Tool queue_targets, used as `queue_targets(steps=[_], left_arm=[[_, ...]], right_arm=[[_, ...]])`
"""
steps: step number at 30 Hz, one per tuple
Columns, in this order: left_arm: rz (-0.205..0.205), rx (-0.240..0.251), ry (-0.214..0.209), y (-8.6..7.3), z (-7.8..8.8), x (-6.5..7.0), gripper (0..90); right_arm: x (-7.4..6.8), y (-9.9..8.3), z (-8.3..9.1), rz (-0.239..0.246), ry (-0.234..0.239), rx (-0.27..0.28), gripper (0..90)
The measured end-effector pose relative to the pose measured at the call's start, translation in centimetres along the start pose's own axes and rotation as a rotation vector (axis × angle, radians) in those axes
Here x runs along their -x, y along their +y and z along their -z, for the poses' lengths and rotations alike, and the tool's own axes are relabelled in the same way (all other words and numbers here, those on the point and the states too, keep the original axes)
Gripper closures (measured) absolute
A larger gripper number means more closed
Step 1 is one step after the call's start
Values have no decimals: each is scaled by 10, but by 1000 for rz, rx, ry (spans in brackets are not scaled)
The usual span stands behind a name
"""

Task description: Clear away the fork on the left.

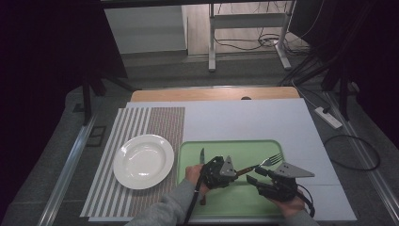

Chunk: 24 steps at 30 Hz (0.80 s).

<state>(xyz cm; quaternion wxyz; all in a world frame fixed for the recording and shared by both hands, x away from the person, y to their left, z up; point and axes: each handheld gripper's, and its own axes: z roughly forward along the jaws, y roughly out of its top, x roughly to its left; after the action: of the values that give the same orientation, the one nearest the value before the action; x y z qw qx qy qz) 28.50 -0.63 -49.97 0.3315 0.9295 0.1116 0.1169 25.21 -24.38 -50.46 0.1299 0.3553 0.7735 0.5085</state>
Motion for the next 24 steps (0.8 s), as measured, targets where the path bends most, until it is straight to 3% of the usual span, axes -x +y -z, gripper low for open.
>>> queue_targets(steps=[16, 24], left_arm=[[17, 18, 26, 4, -3, 5, 758], [20, 6, 60, 6, -4, 8, 756]], right_arm=[[7, 1, -9, -164, 12, 10, 673], [10, 2, -12, -230, 21, 13, 691]])
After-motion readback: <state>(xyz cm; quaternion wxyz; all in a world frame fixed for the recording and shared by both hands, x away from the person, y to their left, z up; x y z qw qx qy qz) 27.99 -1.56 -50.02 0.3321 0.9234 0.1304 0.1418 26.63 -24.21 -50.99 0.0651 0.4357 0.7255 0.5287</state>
